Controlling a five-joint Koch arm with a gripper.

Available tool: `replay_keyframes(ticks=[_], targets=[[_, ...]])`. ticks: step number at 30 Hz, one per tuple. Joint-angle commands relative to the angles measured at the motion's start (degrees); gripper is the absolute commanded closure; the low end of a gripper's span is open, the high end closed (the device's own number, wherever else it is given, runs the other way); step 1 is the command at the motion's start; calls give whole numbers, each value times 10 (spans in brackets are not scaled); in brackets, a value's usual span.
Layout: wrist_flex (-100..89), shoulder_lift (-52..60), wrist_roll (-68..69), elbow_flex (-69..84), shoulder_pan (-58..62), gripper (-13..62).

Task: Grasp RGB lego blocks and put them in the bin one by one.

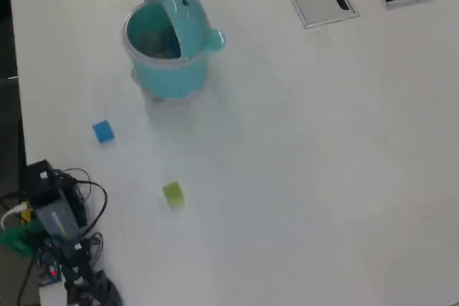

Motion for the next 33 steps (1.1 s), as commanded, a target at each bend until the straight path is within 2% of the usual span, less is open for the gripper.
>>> replay_keyframes(ticks=[1, 15, 17, 22, 24, 33], targets=[[-50, 34, -1, -18, -11, 596], [-42, 142, 4, 0, -77, 580], [-43, 161, 11, 13, -89, 512], [-42, 211, 21, 48, -113, 519], [-42, 245, 21, 74, -134, 598], [-23, 346, 47, 134, -187, 598]])
